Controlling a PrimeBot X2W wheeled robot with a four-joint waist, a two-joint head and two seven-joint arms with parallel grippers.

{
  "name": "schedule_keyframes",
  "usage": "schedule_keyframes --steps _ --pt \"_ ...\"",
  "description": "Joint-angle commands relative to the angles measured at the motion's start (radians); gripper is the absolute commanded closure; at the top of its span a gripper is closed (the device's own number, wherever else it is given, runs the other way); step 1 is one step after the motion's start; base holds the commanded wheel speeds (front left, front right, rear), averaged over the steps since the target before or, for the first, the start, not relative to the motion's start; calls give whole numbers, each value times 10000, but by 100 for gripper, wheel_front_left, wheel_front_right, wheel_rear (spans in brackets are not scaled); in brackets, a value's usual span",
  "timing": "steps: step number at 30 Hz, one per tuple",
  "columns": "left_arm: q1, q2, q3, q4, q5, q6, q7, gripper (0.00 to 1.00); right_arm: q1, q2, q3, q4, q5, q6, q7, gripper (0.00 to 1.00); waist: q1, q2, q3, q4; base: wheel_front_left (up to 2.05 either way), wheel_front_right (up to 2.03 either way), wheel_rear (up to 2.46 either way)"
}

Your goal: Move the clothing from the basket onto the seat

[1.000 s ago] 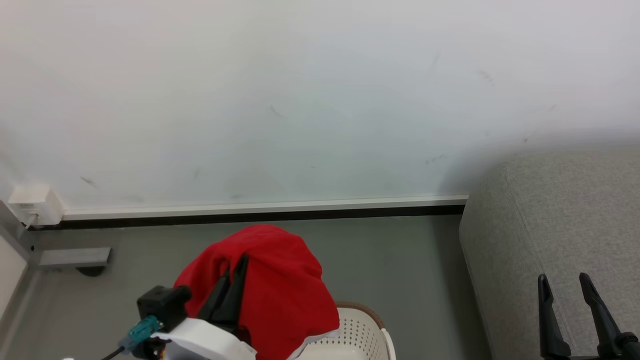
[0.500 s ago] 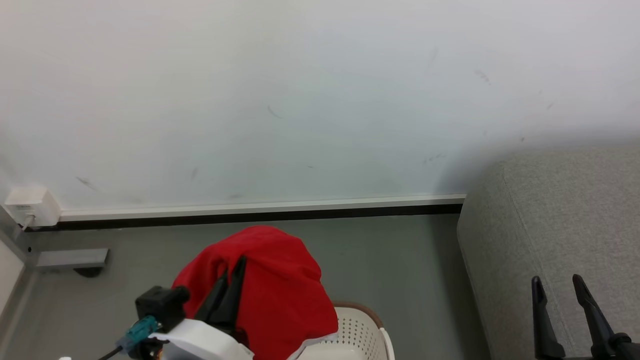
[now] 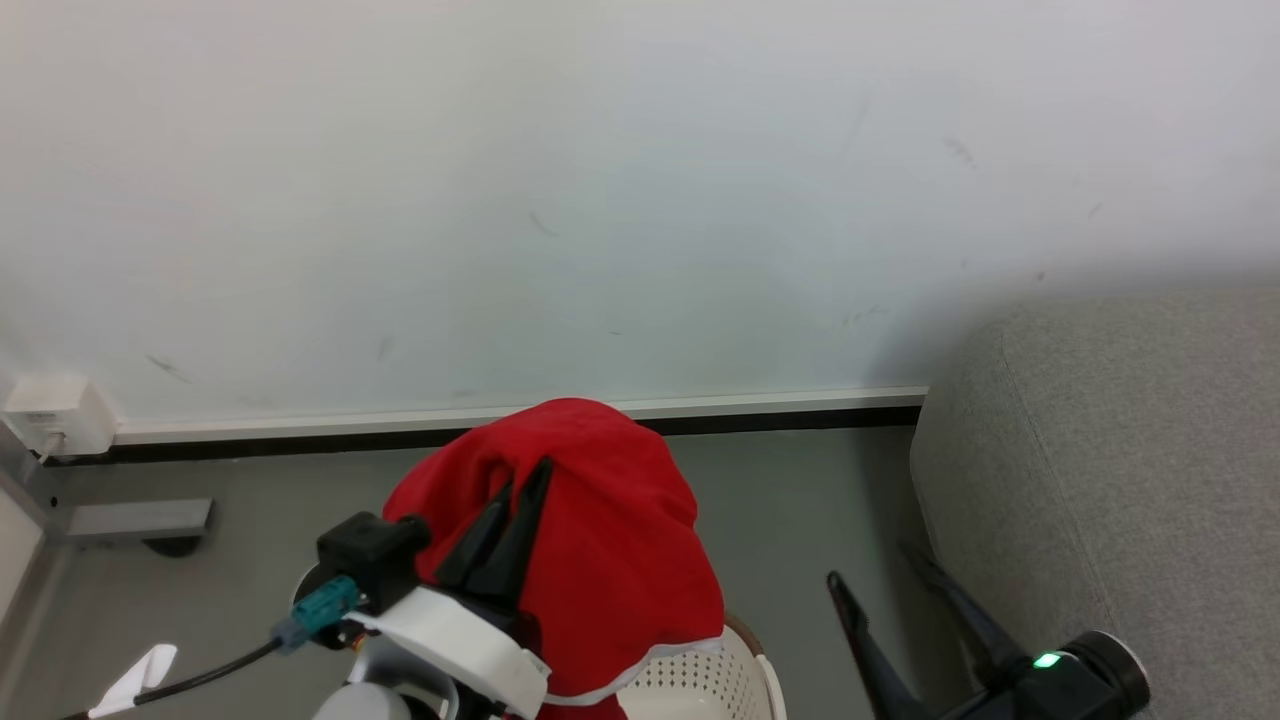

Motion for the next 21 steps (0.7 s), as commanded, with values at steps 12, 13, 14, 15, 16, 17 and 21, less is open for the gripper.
schedule_keyframes --steps 12,13,14,15,16,17,21 --pt "-706 75 -1078 -673 429 -457 825 100 -2506 -1551 3626 894 1280 -25 7 0 -1 0 -17 -146 0 0 0" --pt "-732 87 -1170 -731 431 -496 899 100 -2671 -1666 3767 966 1337 -25 7 0 -1 0 -18 -152 0 0 0" --pt "-732 77 -1269 -795 382 -533 966 100 -2822 -1770 3911 1051 1404 -25 9 0 -1 0 -23 -155 0 0 0" --pt "-732 77 -1269 -795 382 -533 966 100 -2822 -1770 3911 1051 1404 -25 9 0 -1 0 -23 -155 0 0 0" --pt "-731 79 -1349 -850 332 -566 1030 100 -2966 -1859 4026 1111 1456 -25 7 0 -1 0 -26 -158 0 0 0" --pt "-729 90 -1421 -883 281 -594 1111 100 -3083 -1938 4114 1152 1538 -25 9 0 -1 0 -24 -159 0 0 0" --pt "-776 195 -1894 -1085 -18 -787 1258 100 -3499 -2287 4799 1339 1933 -25 56 0 -1 0 1 -171 0 0 0"
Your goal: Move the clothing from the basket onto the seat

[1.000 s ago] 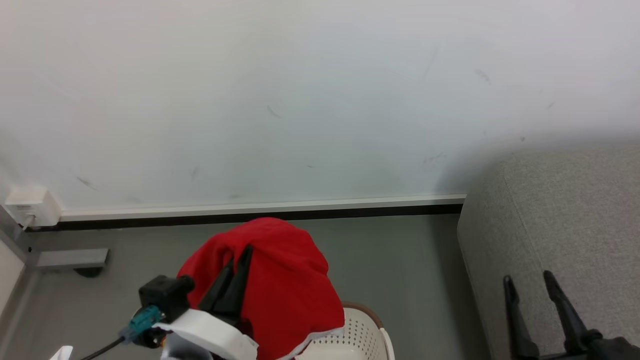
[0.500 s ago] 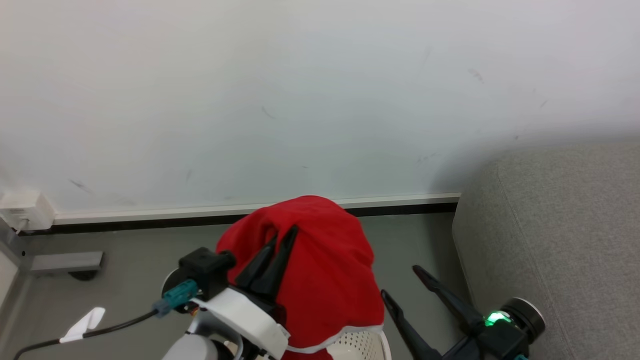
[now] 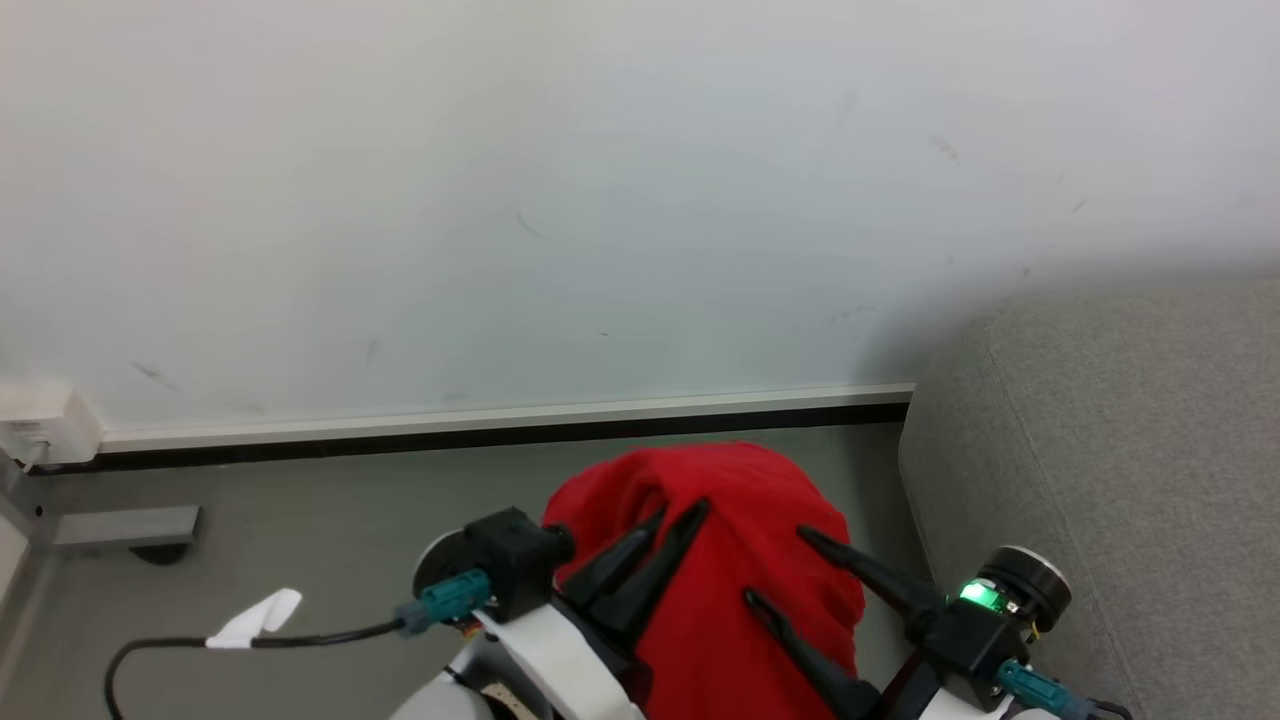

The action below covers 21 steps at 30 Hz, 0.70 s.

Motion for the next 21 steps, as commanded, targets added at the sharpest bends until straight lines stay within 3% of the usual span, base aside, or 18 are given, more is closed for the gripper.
schedule_keyframes --steps 1,10,15,21 --pt "-133 115 -107 -105 -103 -65 24 100 -200 -116 167 52 98 -25 26 0 -1 -1 6 -8 0 0 0" --pt "-723 642 -1459 -190 -1319 -180 -154 100 -1124 -743 1728 140 1170 -25 79 0 -1 -1 15 -65 0 0 0" --pt "-1135 859 -2336 -283 -2575 -184 -401 100 -1607 -1067 2520 74 1819 -25 70 0 -1 -1 31 -65 0 0 0" --pt "-1640 1185 -3139 -131 -3699 -186 -679 100 -2071 -1255 2745 77 2029 -25 9 0 -1 -1 47 -96 0 0 0"
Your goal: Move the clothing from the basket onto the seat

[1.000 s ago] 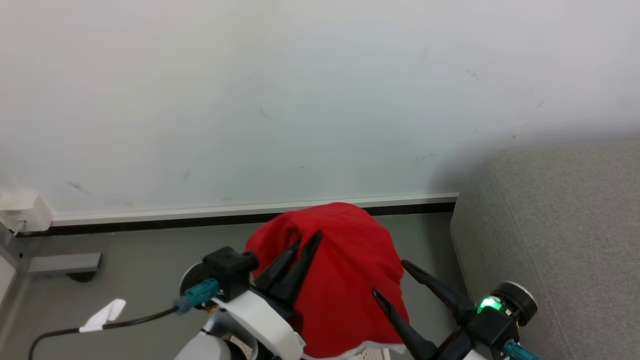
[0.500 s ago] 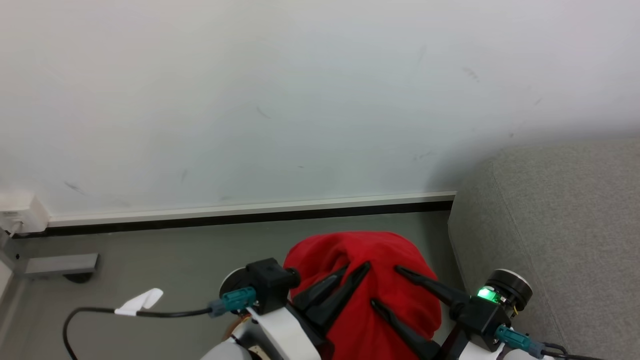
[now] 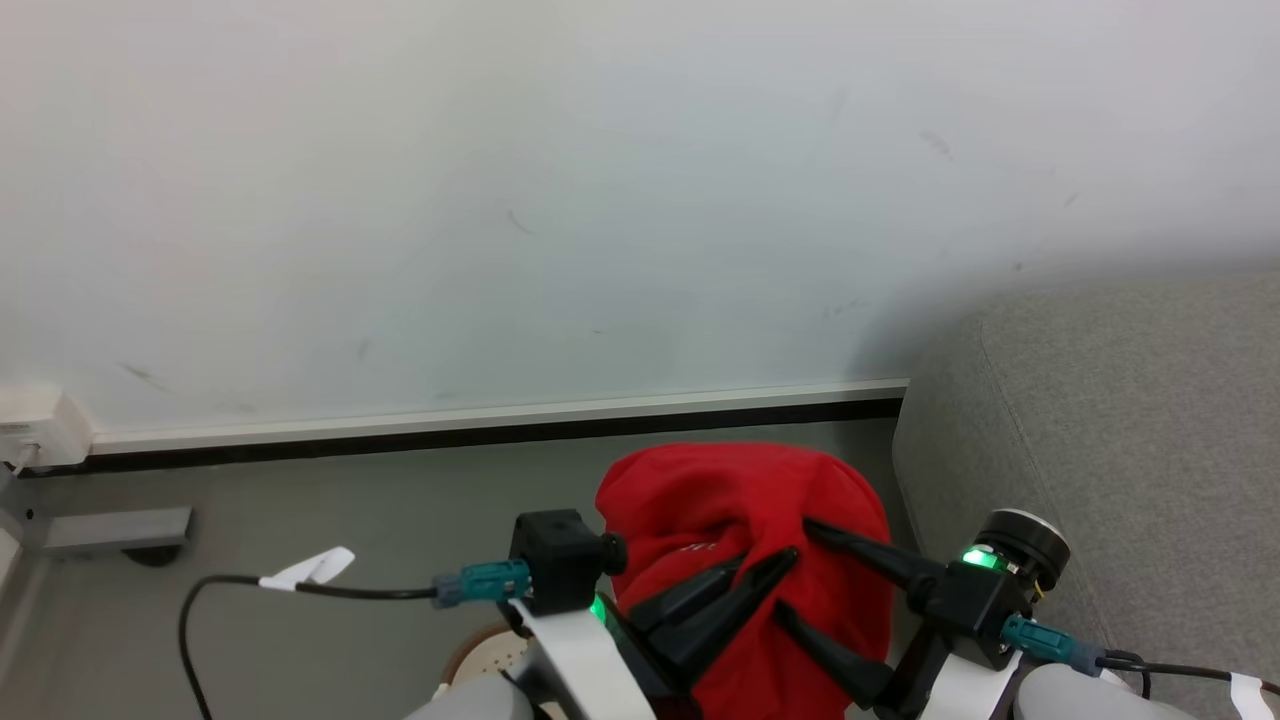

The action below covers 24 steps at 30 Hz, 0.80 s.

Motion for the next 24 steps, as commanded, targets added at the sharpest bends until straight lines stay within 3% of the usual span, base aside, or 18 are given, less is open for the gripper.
schedule_keyframes --steps 1,11,12,13,14,15,24 --pt "-157 29 -113 -1 -231 -58 -97 100 -132 -9 14 -8 4 -25 -53 0 0 0 2 -11 0 0 0" --pt "-798 273 -1023 269 -1393 -59 -701 100 -443 29 699 -462 458 -25 -87 0 0 0 12 -28 0 0 0" --pt "-849 292 -1095 320 -1451 -59 -741 100 -459 24 692 -539 472 -25 -89 14 0 0 17 -32 0 0 0" --pt "-900 306 -1161 368 -1521 -59 -824 100 -441 13 680 -582 489 -25 -90 64 0 0 22 -36 0 0 0" --pt "-954 316 -1222 406 -1585 -59 -870 100 -429 12 616 -628 489 -25 -91 93 0 0 27 -39 0 0 0" --pt "-1006 319 -1297 433 -1663 -60 -917 100 -406 25 533 -682 481 -25 -91 100 0 0 34 -41 0 0 0" --pt "-1320 395 -1637 931 -1857 -35 -1359 100 44 -23 -44 -706 526 -25 -97 100 0 0 91 -60 0 0 0"
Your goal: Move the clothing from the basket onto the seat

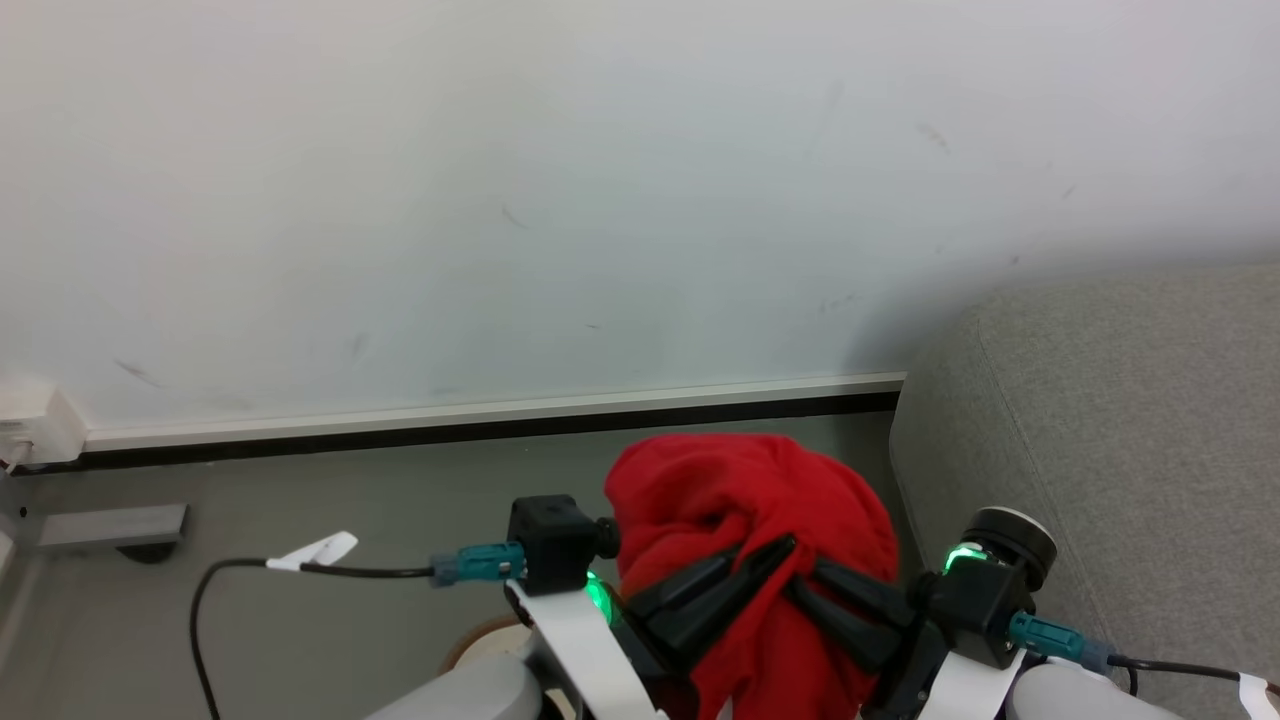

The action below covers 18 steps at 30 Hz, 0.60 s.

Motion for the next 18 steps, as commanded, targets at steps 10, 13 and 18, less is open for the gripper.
schedule_keyframes --steps 10,13,18 --pt "-69 -93 87 609 237 10 -438 57 599 188 -788 218 -234 -25 -43 100 0 0 73 -20 0 0 0" --pt "-36 -124 113 729 296 9 -491 50 705 237 -935 262 -327 -25 -43 100 0 0 84 12 0 0 0" --pt "66 -242 331 865 593 54 -558 0 805 477 -1323 458 -430 -25 -43 100 0 0 104 133 0 0 0"
